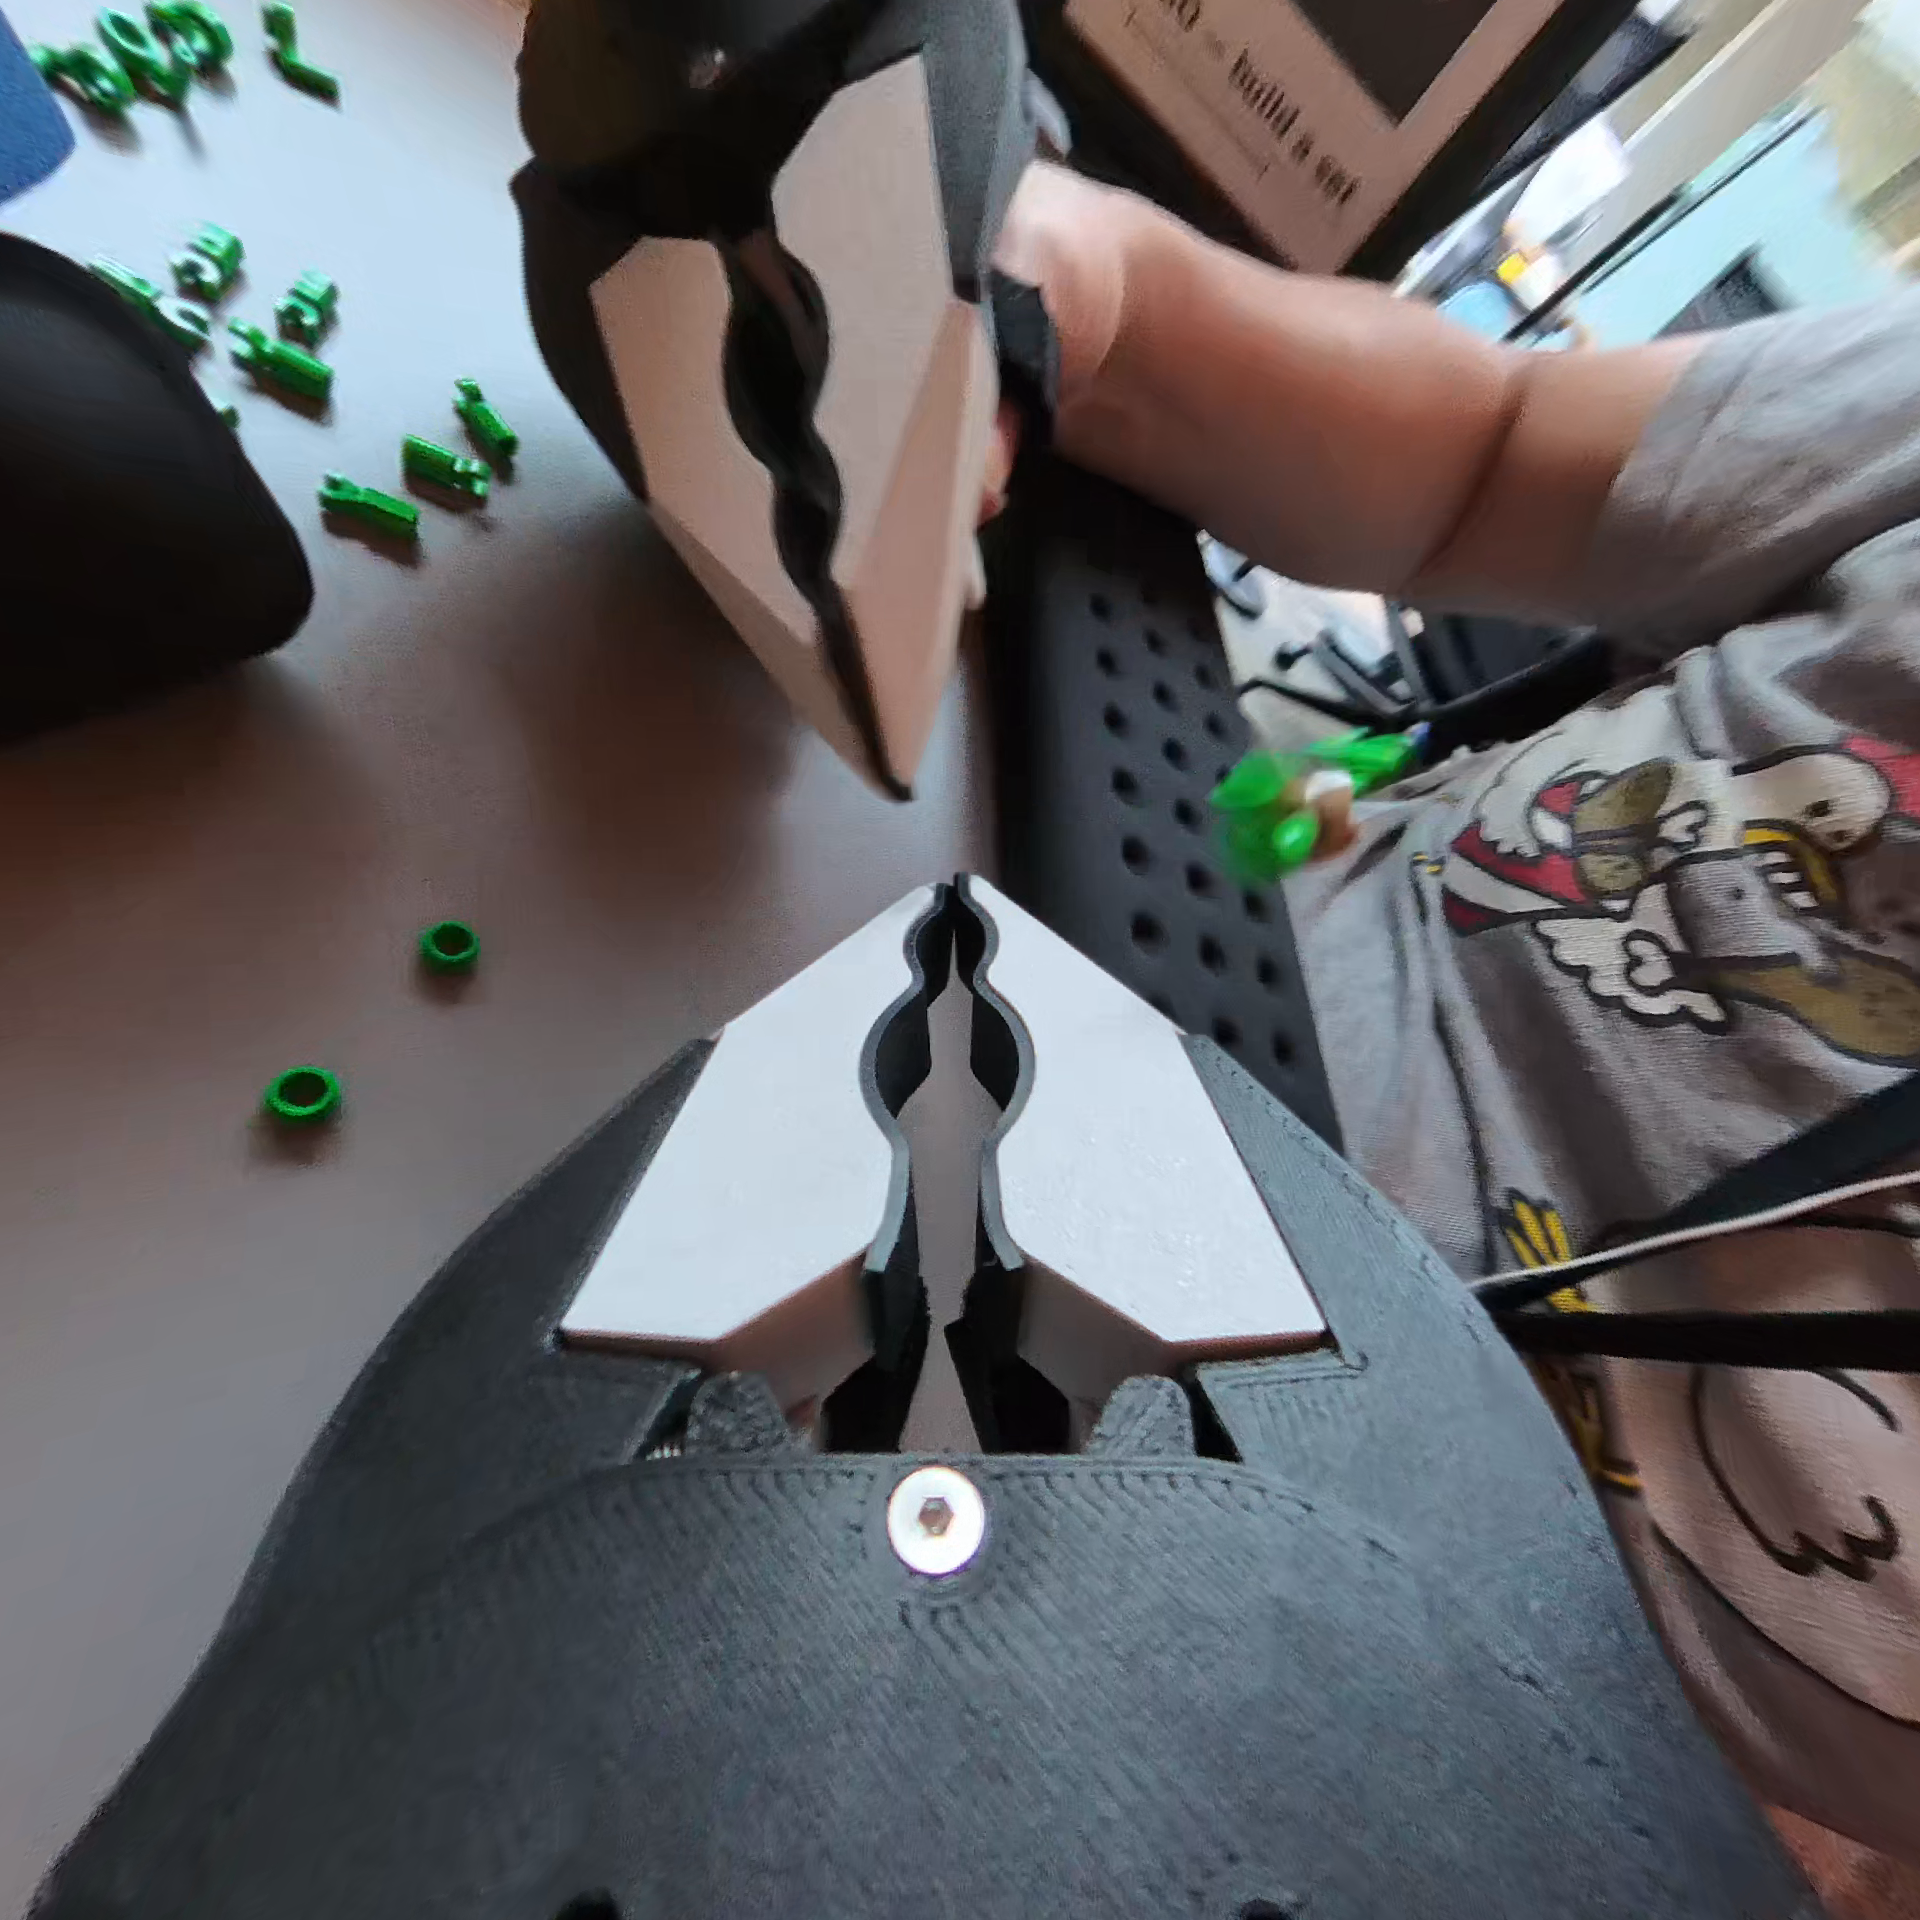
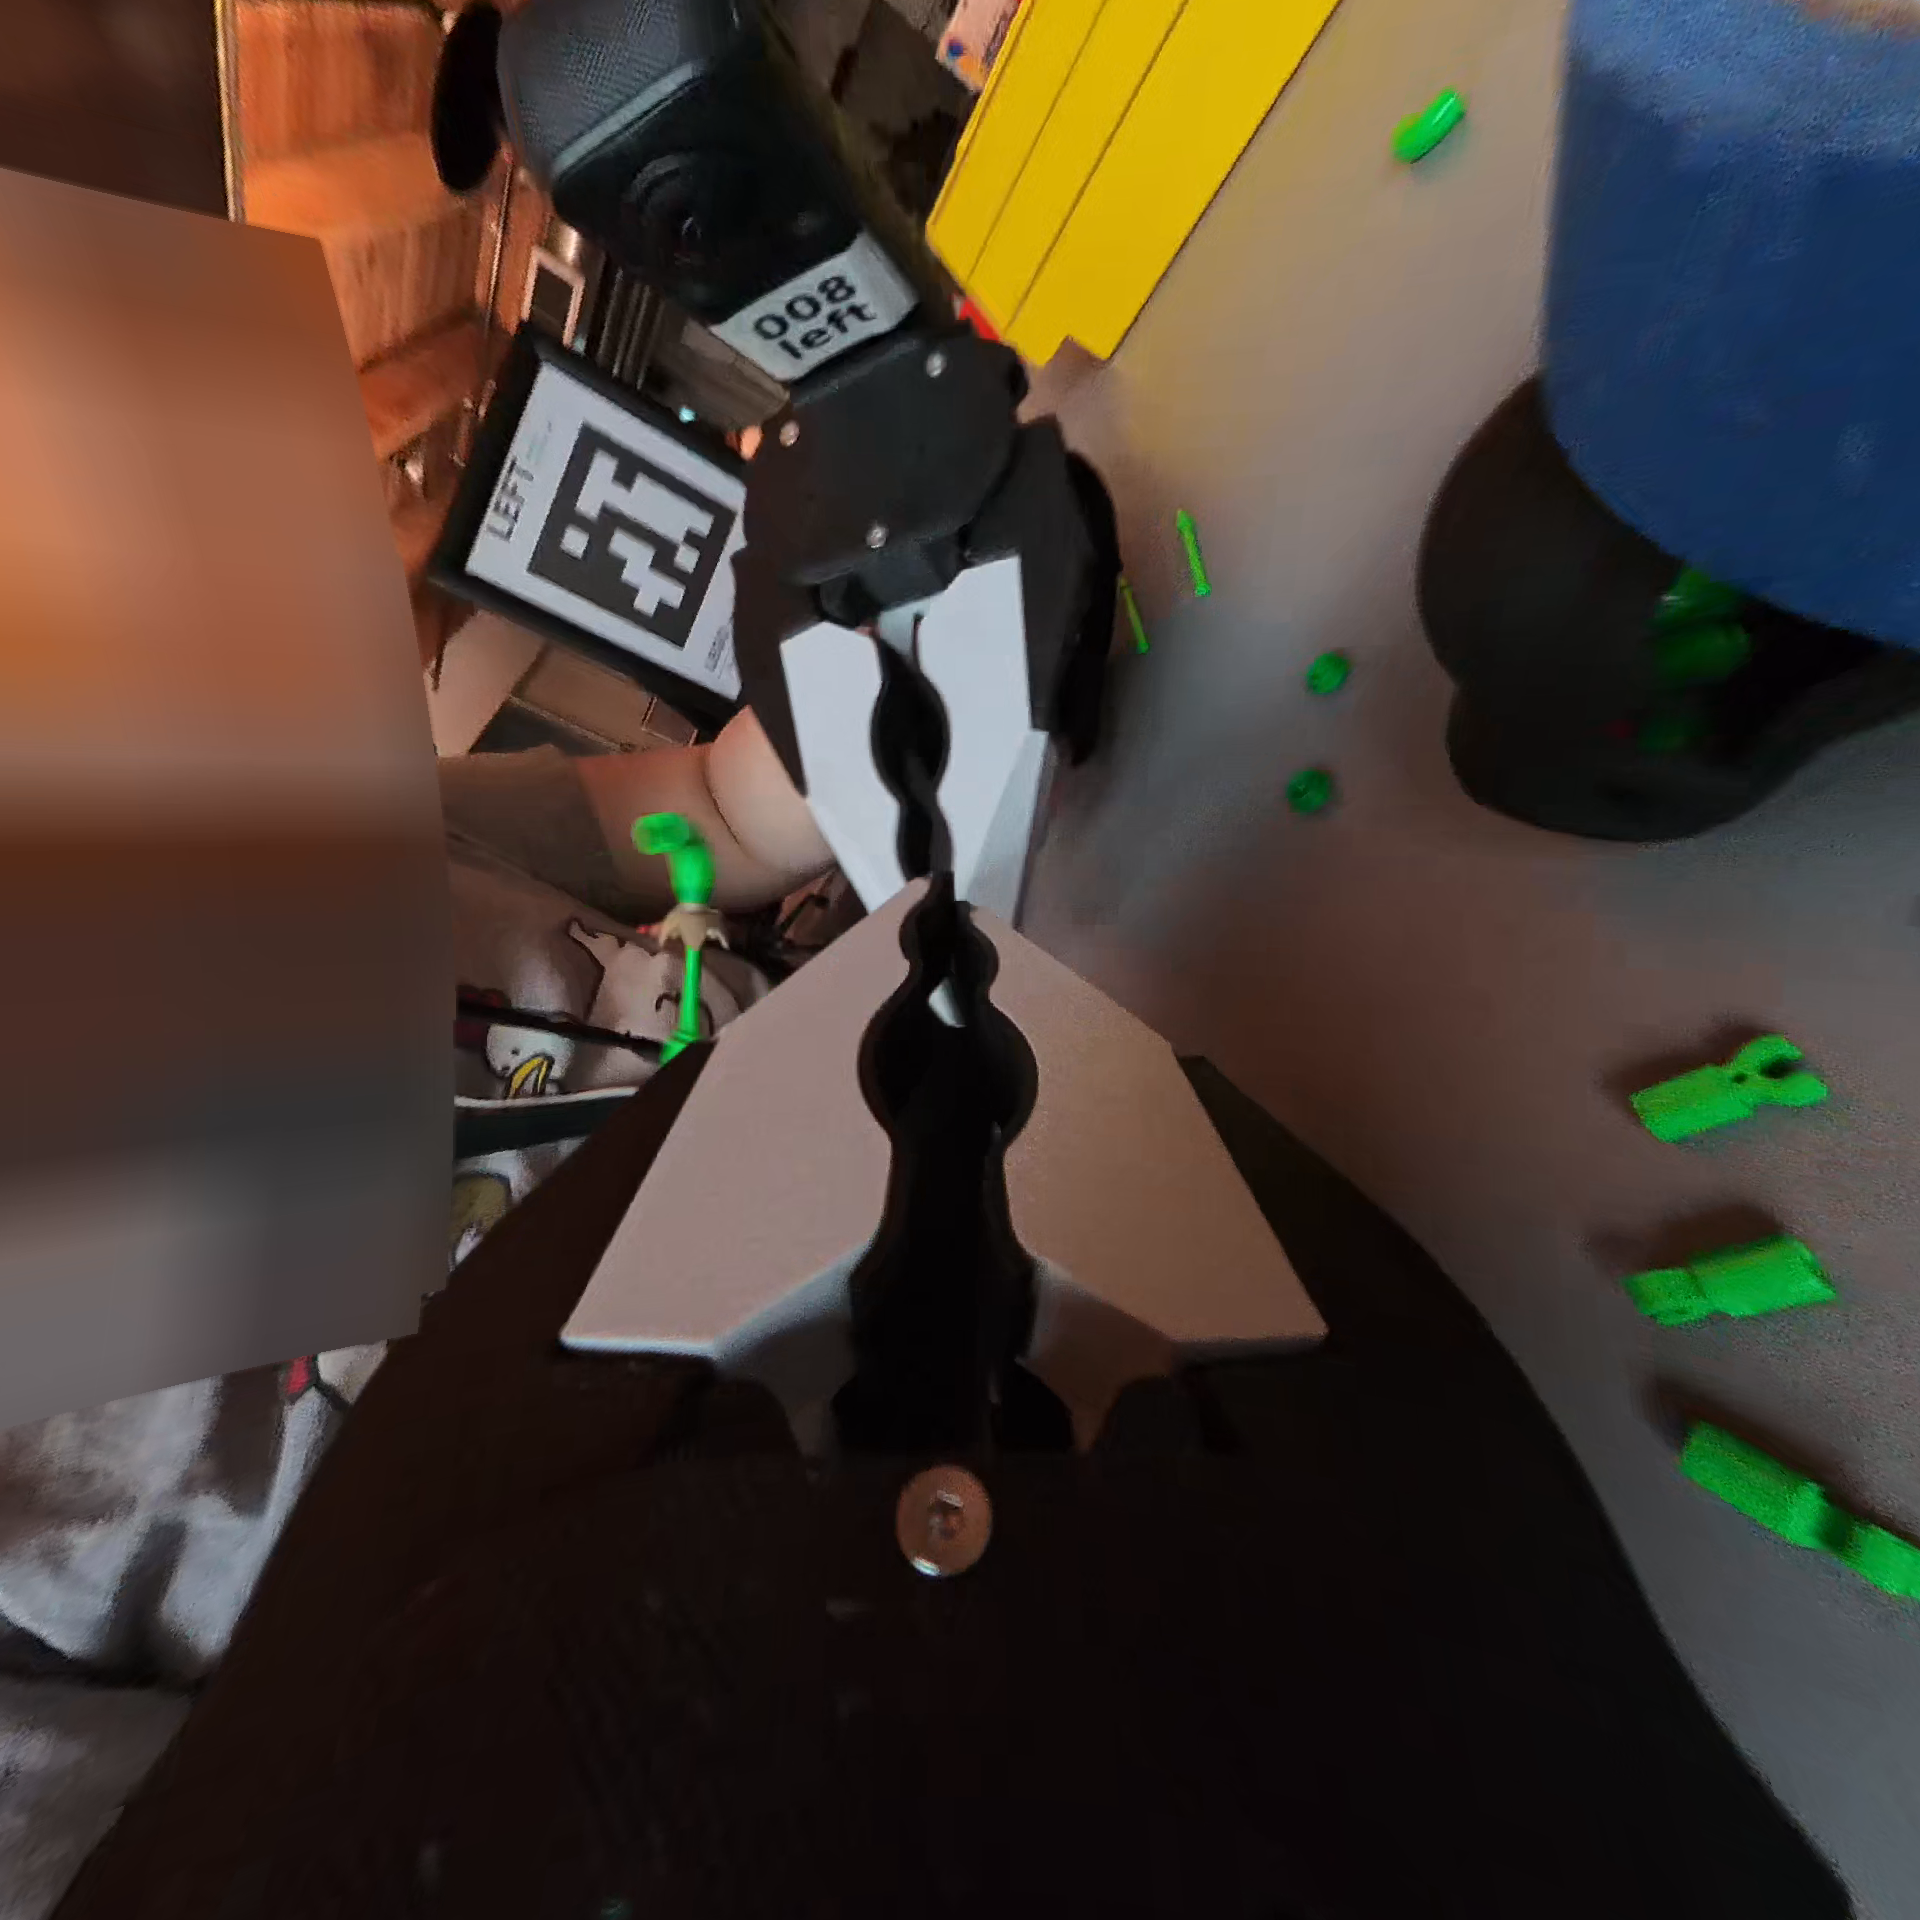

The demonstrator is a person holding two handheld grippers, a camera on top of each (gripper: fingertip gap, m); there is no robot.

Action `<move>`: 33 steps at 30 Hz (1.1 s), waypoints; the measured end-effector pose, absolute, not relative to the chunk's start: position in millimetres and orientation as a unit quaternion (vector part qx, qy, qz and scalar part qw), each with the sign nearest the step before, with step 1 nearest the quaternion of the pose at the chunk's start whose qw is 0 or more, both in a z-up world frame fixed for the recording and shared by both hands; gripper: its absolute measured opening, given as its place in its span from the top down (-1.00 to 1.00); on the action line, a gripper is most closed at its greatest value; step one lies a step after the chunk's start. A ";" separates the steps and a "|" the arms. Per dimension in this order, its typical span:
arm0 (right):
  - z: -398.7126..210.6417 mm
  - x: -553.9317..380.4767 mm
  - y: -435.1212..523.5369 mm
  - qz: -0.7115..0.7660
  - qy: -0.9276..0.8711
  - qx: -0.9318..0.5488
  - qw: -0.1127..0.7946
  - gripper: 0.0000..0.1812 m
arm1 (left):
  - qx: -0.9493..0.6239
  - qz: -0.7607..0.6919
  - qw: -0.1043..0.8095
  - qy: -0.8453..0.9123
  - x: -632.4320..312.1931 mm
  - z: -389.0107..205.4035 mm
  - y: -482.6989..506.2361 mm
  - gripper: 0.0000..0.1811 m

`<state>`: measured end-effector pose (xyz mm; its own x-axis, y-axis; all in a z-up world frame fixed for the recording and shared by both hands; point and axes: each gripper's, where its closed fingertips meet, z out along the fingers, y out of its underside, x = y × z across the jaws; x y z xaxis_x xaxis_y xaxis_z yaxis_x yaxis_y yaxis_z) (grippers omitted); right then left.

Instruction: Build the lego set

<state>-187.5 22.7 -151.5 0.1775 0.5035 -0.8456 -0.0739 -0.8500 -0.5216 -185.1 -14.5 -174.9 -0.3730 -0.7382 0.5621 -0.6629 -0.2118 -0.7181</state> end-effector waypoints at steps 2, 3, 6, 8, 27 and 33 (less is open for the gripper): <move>-153.1 -189.8 15.5 0.621 -0.167 -0.733 0.220 1.00 | -0.568 -0.541 0.045 0.618 -185.0 -173.6 -6.5 1.00; -151.8 -189.6 15.4 0.623 -0.168 -0.730 0.223 1.00 | -0.581 -0.552 0.045 0.596 -186.3 -170.5 2.3 1.00; -151.4 -185.1 24.4 0.615 -0.152 -0.735 0.244 1.00 | -0.609 -0.569 0.056 0.549 -191.8 -166.5 24.1 1.00; -150.4 -184.1 25.4 0.608 -0.159 -0.734 0.258 1.00 | -0.622 -0.564 0.074 0.538 -190.3 -166.2 33.3 1.00; -198.4 -273.8 40.2 0.289 -0.475 -0.780 0.287 0.81 | -0.639 -0.575 0.227 0.457 -213.9 -121.9 103.1 1.00; -199.3 -279.1 44.8 0.294 -0.464 -0.793 0.263 0.99 | -0.635 -0.583 0.232 0.450 -215.9 -117.3 104.6 1.00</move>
